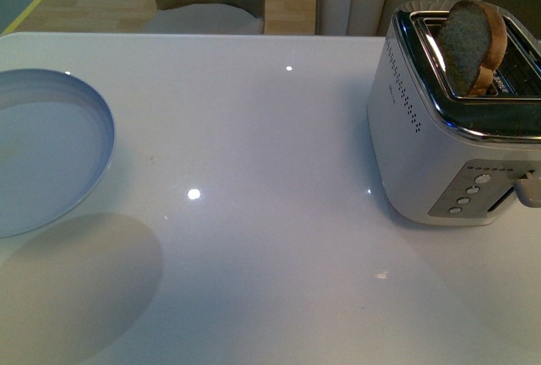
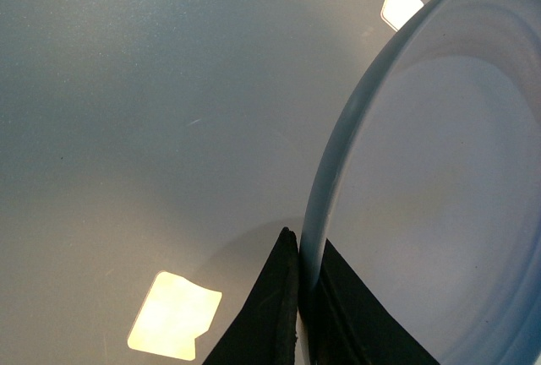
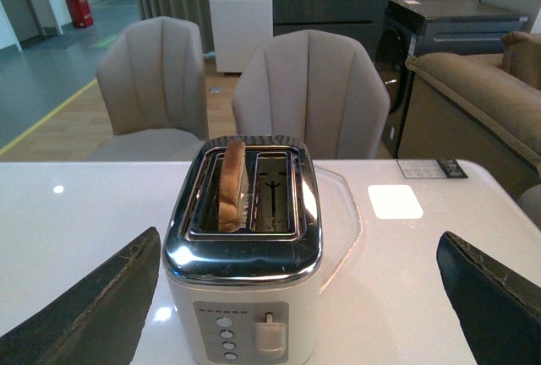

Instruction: Left arm holds plate, right arm toasts bread

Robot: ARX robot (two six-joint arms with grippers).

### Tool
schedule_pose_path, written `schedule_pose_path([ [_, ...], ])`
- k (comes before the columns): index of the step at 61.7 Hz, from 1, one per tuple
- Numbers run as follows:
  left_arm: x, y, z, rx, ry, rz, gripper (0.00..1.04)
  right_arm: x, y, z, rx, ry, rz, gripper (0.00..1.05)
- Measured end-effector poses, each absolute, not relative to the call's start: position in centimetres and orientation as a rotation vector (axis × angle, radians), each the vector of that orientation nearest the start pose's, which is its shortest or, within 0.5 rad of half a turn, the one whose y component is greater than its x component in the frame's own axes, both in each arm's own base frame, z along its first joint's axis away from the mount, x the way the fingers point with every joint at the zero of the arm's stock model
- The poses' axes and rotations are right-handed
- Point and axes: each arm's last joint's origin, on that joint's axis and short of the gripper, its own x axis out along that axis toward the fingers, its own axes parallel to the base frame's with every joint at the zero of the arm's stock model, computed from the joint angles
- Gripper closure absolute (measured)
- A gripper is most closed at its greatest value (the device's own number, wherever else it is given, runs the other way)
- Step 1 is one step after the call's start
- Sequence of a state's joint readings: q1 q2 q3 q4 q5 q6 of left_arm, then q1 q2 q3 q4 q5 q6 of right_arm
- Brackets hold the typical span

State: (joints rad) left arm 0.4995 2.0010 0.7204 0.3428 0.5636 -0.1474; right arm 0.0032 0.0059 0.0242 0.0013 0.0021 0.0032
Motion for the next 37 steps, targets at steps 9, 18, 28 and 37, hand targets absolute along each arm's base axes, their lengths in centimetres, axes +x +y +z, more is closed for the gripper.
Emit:
schedule_pose_path([
  [9,29.4,13.7,3.2,-0.602,0.821,0.001,1.02,9.7,0.0,17.1,0.003,-0.020,0.002,0.09],
  [18,29.8,14.0,1.6,-0.614,0.818,0.004,1.02,9.7,0.0,17.1,0.003,-0.020,0.001,0.09],
  [28,29.7,14.6,-0.6,-0.645,0.860,0.042,1.02,9.7,0.0,17.1,0.003,-0.020,0.001,0.09],
  [37,29.7,14.9,-1.5,-0.655,0.877,0.059,1.02,9.7,0.0,17.1,0.003,-0.020,0.002,0.09],
])
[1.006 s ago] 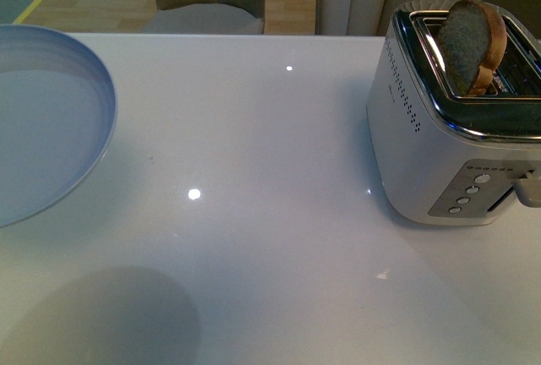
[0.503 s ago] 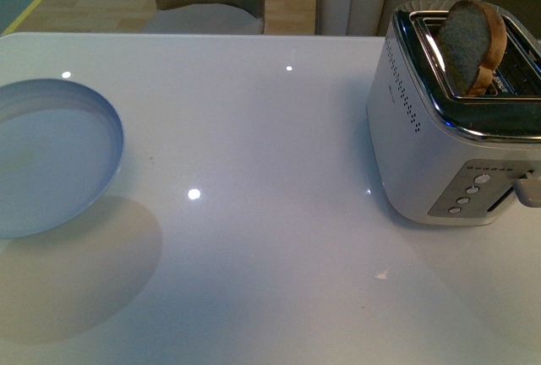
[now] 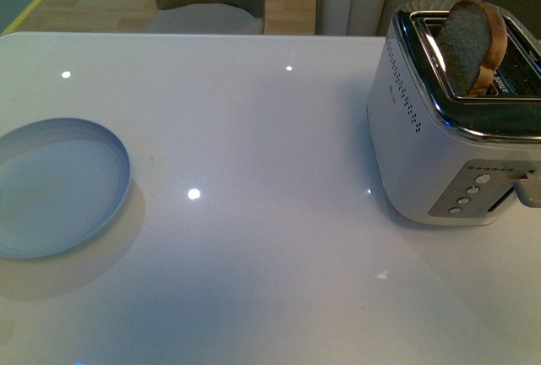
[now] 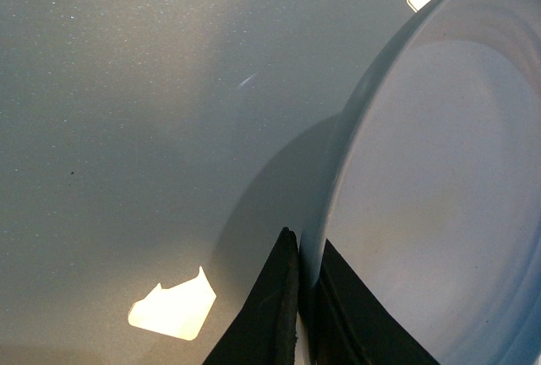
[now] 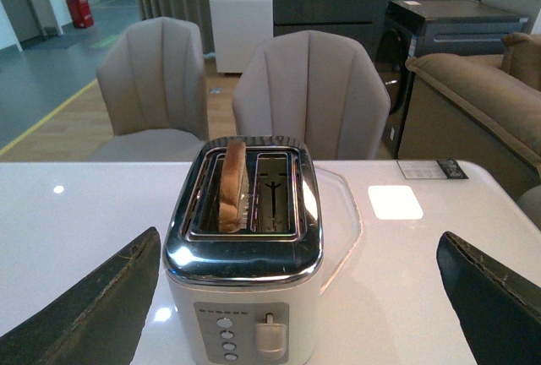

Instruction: Left arm holds plate, right arm toasts bread

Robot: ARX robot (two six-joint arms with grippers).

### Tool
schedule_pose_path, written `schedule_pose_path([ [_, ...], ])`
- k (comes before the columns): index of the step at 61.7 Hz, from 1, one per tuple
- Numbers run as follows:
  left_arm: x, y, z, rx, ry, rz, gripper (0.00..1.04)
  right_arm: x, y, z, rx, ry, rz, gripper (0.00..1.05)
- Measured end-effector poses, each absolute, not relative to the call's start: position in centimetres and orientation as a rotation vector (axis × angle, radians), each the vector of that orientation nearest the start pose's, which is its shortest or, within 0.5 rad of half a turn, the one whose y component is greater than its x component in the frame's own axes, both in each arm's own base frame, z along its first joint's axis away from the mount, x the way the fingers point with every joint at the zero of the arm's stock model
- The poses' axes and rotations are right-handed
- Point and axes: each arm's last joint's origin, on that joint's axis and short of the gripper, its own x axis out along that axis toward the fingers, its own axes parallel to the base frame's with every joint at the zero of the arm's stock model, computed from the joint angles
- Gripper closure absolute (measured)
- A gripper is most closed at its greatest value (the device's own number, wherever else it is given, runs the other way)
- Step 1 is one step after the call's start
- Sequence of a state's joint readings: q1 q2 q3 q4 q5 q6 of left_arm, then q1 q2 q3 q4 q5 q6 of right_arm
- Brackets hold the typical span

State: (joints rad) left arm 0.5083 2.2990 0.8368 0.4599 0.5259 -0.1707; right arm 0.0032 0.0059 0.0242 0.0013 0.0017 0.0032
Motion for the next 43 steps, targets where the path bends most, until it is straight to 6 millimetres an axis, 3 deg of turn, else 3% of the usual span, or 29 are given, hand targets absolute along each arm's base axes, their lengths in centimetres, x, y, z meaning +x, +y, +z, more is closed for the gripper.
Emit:
schedule_pose_path([
  [28,29.1,15.0,-3.7,-0.691,0.944,0.103,1.02,9.7,0.0,17.1,0.003,-0.020,0.001,0.09],
  [43,29.2,15.0,-4.0,-0.725,0.960,0.119,0.99,9.7,0.0,17.1,0.003,-0.020,0.001,0.09],
])
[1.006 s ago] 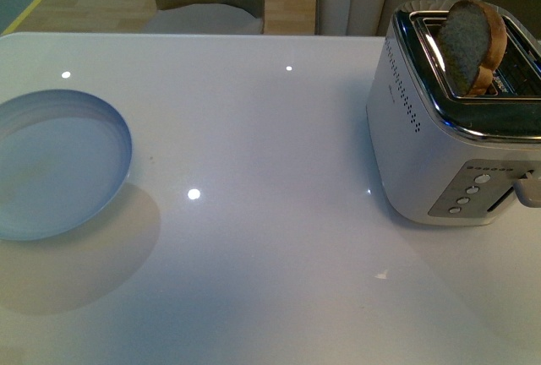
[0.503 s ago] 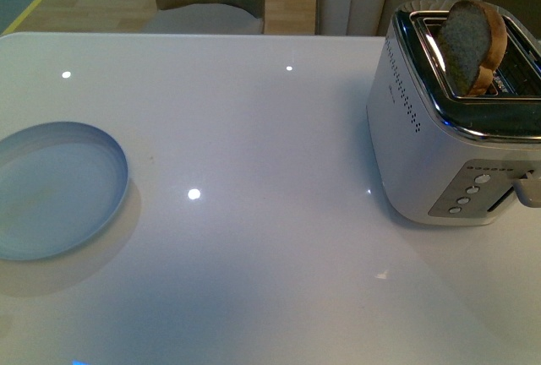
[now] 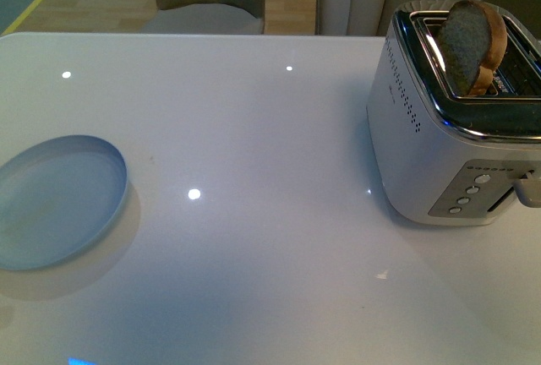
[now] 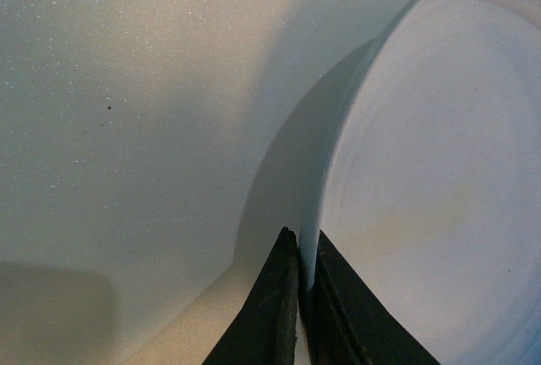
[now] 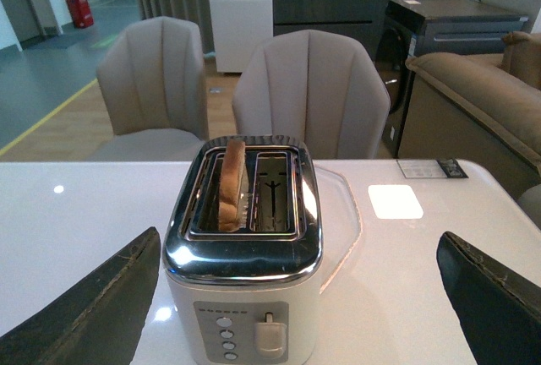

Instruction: Left arm holds plate, right arm toasts bread

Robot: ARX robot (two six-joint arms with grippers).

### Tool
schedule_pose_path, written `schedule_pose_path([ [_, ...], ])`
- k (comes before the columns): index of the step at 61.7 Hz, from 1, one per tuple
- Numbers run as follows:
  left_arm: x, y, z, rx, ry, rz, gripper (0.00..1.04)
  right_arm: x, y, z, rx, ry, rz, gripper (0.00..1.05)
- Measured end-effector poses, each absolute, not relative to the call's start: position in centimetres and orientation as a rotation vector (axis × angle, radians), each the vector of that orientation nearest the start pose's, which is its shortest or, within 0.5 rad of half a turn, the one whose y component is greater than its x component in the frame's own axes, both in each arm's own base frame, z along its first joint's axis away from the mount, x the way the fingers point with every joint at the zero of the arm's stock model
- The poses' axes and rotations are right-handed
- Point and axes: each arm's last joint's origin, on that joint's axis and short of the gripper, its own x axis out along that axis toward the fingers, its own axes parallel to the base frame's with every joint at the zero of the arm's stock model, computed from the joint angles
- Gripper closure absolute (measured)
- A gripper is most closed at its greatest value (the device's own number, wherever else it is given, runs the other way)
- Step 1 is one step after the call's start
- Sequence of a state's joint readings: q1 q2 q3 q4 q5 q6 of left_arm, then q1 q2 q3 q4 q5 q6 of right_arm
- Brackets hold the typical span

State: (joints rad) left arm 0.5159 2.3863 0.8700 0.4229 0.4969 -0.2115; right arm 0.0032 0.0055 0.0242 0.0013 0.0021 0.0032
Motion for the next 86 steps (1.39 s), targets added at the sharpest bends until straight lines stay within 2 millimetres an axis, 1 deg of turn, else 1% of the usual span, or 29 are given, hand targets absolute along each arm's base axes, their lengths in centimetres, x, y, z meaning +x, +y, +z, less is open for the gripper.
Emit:
schedule_pose_path([
  [1,29.2,15.0,-4.0,-0.724,0.960,0.119,0.98,9.7,0.0,17.1,0.003,-0.020,0.001,0.09],
  [2,29.3,15.0,-4.0,-0.722,0.961,0.121,0.94,9.7,0.0,17.1,0.003,-0.020,0.001,0.09],
  [4,29.3,14.9,-4.0,-0.723,0.962,0.120,0.91,9.7,0.0,17.1,0.003,-0.020,0.001,0.09],
  [5,29.3,14.9,-4.0,-0.724,0.962,0.116,0.86,9.7,0.0,17.1,0.003,-0.020,0.002,0.09],
  [7,29.3,14.9,-4.0,-0.726,0.961,0.111,0.81,9.7,0.0,17.1,0.003,-0.020,0.001,0.09],
  [8,29.3,14.8,-4.0,-0.726,0.961,0.110,0.80,9.7,0.0,17.1,0.003,-0.020,0.001,0.09],
  [11,29.4,14.8,-3.9,-0.729,0.957,0.097,0.71,9.7,0.0,17.1,0.003,-0.020,0.002,0.09],
  [12,29.4,14.8,-3.9,-0.729,0.957,0.096,0.70,9.7,0.0,17.1,0.003,-0.020,0.001,0.09],
  [15,29.5,14.7,-3.8,-0.730,0.952,0.085,0.59,9.7,0.0,17.1,0.003,-0.020,0.001,0.09],
  [16,29.5,14.7,-3.8,-0.730,0.952,0.085,0.58,9.7,0.0,17.1,0.003,-0.020,0.001,0.09],
  [17,29.5,14.7,-3.6,-0.728,0.949,0.084,0.54,9.7,0.0,17.1,0.003,-0.020,0.001,0.09],
  [18,29.6,14.7,-3.6,-0.727,0.948,0.083,0.53,9.7,0.0,17.1,0.003,-0.020,0.001,0.09],
  [20,29.6,14.7,-3.5,-0.724,0.945,0.082,0.47,9.7,0.0,17.1,0.003,-0.020,0.001,0.09],
  [24,29.7,14.6,-3.1,-0.719,0.940,0.081,0.37,9.7,0.0,17.1,0.003,-0.020,0.001,0.09],
  [25,29.7,14.6,-3.0,-0.717,0.938,0.082,0.33,9.7,0.0,17.1,0.003,-0.020,0.001,0.09],
  [26,29.6,14.6,-2.9,-0.716,0.939,0.084,0.32,9.7,0.0,17.1,0.003,-0.020,0.001,0.09],
  [35,29.1,14.3,-1.5,-0.700,0.939,0.101,0.07,9.7,0.0,17.1,0.003,-0.020,0.001,0.09],
  [36,29.1,14.2,-1.3,-0.695,0.939,0.102,0.06,9.7,0.0,17.1,0.003,-0.020,0.002,0.09],
  [42,28.9,13.9,0.5,-0.679,0.924,0.096,0.08,9.7,0.0,17.1,0.003,-0.020,0.001,0.09],
  [47,28.8,13.6,2.6,-0.660,0.887,0.083,0.07,9.7,0.0,17.1,0.003,-0.020,0.001,0.09],
  [50,28.6,13.4,3.5,-0.653,0.868,0.075,0.07,9.7,0.0,17.1,0.003,-0.020,0.001,0.09],
  [53,28.2,13.1,4.9,-0.639,0.844,0.069,0.07,9.7,0.0,17.1,0.003,-0.020,0.002,0.09],
  [61,26.7,12.1,7.2,-0.622,0.818,0.067,0.07,9.7,0.0,17.1,0.003,-0.020,0.002,0.09],
  [64,26.0,11.6,8.1,-0.626,0.805,0.056,0.07,9.7,0.0,17.1,0.003,-0.020,0.001,0.09],
  [68,24.7,10.3,10.0,-0.627,0.785,0.020,0.07,9.7,0.0,17.1,0.003,-0.020,0.002,0.09],
  [78,22.5,7.6,14.0,-0.599,0.738,-0.035,0.07,9.7,0.0,17.1,0.003,-0.020,0.001,0.09],
  [86,20.5,5.4,16.6,-0.581,0.725,-0.070,0.07,9.7,0.0,17.1,0.003,-0.020,0.001,0.09],
])
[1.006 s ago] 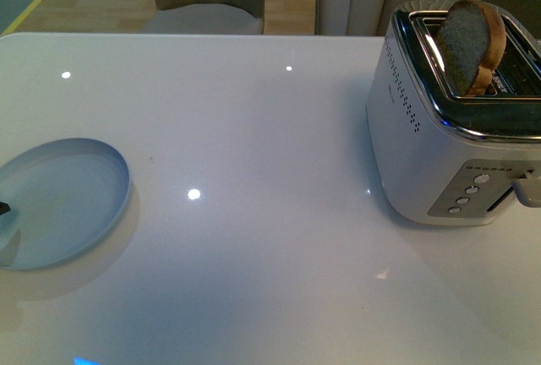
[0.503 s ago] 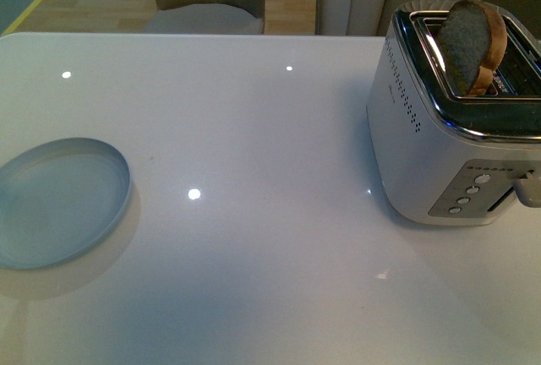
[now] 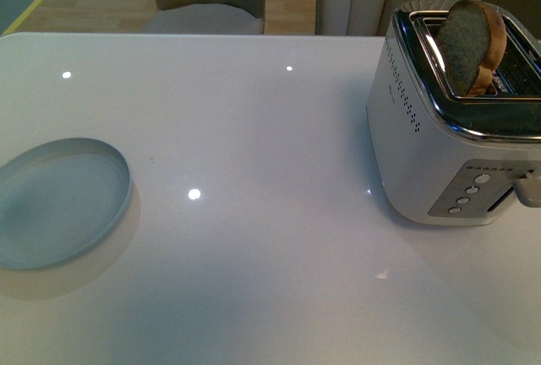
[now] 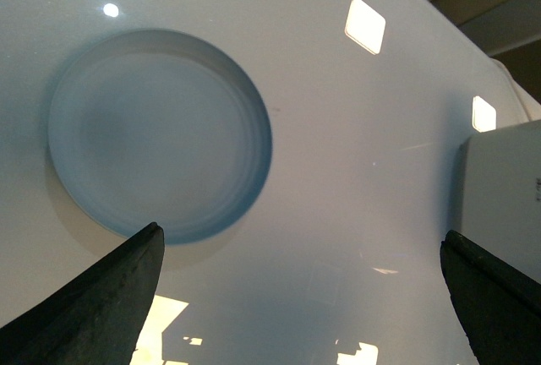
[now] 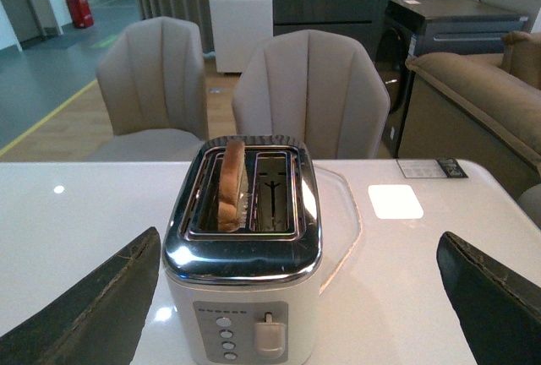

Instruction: Left arm holds plate, right arm toasts bread

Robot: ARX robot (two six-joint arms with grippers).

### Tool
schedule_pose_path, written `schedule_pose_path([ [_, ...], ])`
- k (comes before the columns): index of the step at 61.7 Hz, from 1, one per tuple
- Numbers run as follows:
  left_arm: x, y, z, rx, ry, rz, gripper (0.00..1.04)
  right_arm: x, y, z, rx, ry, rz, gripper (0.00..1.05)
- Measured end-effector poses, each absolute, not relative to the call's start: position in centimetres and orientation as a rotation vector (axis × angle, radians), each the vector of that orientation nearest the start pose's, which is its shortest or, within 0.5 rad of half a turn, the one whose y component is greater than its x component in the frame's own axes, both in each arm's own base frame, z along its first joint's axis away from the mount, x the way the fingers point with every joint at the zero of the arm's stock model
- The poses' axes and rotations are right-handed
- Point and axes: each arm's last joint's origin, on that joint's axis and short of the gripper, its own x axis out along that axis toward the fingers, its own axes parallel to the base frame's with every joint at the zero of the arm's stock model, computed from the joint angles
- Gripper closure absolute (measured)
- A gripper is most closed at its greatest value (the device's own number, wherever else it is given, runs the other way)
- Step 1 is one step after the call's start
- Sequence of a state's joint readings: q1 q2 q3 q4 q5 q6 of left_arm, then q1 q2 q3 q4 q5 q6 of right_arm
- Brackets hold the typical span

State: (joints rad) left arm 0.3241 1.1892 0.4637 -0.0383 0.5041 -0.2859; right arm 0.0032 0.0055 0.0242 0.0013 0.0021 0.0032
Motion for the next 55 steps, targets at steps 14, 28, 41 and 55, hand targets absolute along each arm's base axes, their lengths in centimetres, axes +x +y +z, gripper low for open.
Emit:
schedule_pose_path([
  [14,14.8,0.9,20.1,-0.563,0.641,-0.185,0.07,9.7,0.0,17.1,0.003,-0.020,0.001,0.09],
  [28,13.6,0.0,18.7,-0.142,0.097,-0.020,0.35,9.7,0.0,17.1,0.003,-0.020,0.002,0.09],
  [41,12.6,0.0,18.2,-0.023,0.008,0.002,0.82,9.6,0.0,17.2,0.003,-0.021,0.001,0.09],
  [55,11.9,0.0,17.8,-0.015,0.001,0.002,1.02,9.6,0.0,17.2,0.003,-0.021,0.001,0.09],
])
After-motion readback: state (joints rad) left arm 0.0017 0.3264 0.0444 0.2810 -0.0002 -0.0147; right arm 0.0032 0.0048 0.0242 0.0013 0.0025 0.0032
